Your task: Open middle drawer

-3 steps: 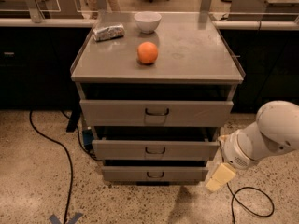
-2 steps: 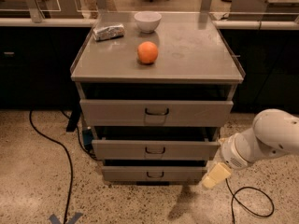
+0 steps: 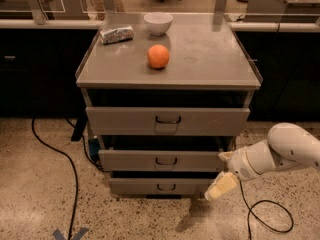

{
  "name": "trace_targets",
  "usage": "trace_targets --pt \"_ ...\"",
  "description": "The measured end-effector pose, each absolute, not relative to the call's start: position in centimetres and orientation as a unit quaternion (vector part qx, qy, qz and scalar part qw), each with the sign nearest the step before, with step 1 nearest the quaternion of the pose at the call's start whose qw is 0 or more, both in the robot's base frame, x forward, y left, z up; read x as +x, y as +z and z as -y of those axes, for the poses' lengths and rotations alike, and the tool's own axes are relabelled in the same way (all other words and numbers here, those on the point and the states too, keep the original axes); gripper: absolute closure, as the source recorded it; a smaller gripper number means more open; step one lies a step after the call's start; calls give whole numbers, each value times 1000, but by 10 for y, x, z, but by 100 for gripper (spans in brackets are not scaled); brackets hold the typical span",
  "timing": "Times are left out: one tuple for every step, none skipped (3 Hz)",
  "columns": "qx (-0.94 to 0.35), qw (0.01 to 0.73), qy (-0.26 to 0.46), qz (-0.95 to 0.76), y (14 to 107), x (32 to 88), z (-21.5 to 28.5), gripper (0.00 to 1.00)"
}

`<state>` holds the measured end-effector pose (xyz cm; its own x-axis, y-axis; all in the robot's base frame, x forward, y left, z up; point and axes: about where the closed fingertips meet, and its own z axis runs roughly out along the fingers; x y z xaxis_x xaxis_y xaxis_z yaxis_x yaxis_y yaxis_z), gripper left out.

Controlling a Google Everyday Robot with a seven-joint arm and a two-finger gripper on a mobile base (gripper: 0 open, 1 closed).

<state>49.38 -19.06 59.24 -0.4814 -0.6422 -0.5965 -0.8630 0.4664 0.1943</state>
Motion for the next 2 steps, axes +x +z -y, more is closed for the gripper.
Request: trace_targets --pt "-464 220 256 -819 587 490 188 0" --pt "-464 220 256 -819 587 490 188 0"
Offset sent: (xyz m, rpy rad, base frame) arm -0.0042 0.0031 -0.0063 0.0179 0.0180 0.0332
